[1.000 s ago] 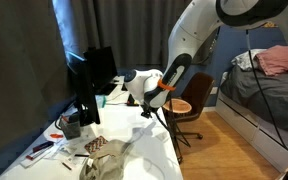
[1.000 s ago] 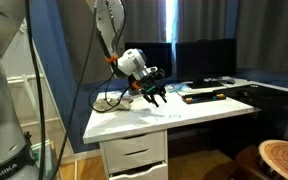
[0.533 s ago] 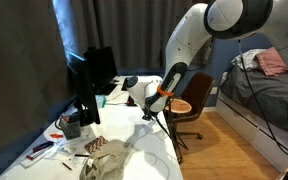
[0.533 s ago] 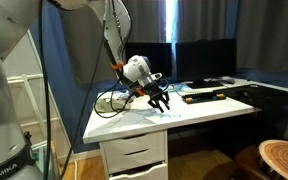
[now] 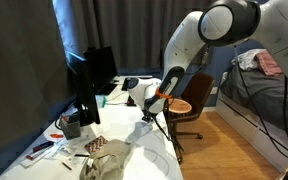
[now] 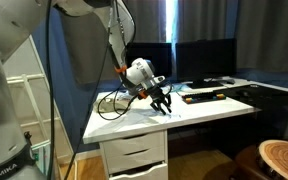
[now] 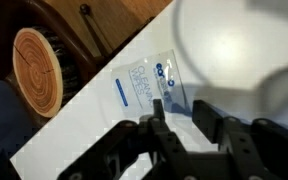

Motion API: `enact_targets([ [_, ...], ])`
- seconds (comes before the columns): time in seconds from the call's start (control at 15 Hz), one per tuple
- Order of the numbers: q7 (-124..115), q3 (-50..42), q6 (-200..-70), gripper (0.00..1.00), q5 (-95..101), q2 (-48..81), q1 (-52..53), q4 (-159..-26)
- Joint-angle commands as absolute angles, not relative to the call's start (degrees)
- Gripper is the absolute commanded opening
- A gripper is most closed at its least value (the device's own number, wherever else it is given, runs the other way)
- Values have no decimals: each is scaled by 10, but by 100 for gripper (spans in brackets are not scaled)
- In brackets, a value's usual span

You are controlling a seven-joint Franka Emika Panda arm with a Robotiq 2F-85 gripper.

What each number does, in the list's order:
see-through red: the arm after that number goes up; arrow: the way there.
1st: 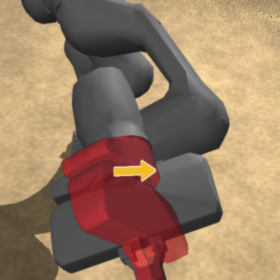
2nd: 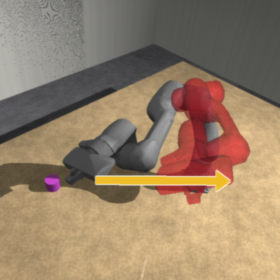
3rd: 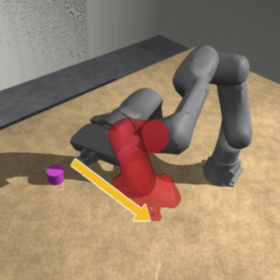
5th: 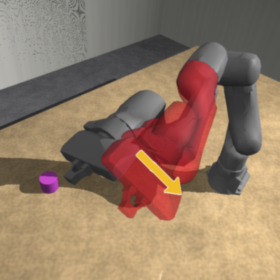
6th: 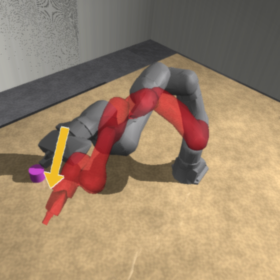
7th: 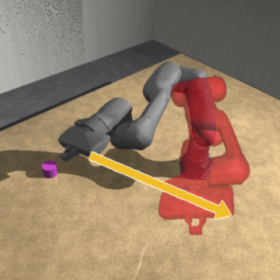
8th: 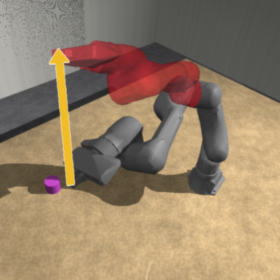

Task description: Move the white sachet forward on the table

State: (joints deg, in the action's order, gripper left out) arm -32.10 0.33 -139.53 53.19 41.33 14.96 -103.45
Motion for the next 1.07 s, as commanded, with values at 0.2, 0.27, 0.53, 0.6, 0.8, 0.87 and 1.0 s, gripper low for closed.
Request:
enact_targets([
  [0.2, -266, 6, -1426, 12, 439, 431, 124, -1015],
  [0.27, -254, 6, -1433, 13, 424, 431, 120, -1016],
  [0.53, -190, 8, -1459, 4, 364, 428, 110, -1021],
  [0.6, -175, 7, -1461, 5, 352, 422, 110, -1025],
  [0.8, -145, 3, -1458, 5, 325, 395, 121, -1044],
  [0.87, -141, 1, -1457, 5, 320, 381, 127, -1054],
  [1.0, -141, -2, -1453, 5, 317, 355, 139, -1072],
])
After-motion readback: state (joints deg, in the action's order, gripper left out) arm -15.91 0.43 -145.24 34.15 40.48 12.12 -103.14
